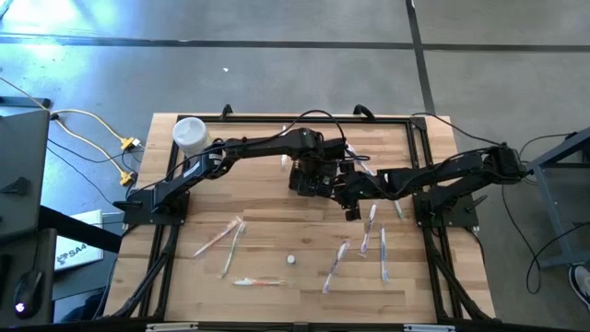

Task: Pick & Place toothbrushing station
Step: Put the top mouthwash into the mesh organizer

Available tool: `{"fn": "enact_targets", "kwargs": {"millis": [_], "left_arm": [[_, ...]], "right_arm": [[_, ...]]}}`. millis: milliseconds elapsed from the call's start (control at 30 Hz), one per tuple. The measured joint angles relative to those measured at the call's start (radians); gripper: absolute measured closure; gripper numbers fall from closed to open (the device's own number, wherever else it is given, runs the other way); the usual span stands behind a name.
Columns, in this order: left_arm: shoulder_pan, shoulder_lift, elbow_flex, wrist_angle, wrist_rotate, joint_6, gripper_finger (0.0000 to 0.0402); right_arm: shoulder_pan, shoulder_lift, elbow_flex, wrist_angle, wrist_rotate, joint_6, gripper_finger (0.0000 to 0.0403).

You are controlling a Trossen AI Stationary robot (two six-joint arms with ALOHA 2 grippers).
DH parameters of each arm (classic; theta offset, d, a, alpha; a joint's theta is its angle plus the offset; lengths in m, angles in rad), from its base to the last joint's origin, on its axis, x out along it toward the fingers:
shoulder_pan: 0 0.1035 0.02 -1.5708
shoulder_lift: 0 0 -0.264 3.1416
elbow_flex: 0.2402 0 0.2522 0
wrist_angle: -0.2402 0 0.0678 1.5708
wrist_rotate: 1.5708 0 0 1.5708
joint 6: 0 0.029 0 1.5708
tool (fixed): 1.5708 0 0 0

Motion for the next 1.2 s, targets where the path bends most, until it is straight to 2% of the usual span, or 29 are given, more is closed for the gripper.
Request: {"fn": "enact_targets", "kwargs": {"millis": [1200], "left_arm": [[0.002,-0.003,0.0,0.006,0.035,0.018,0.0254]], "right_arm": [[0.0,0.0,0.0,0.0,-0.002,0.0,0.0215]]}}
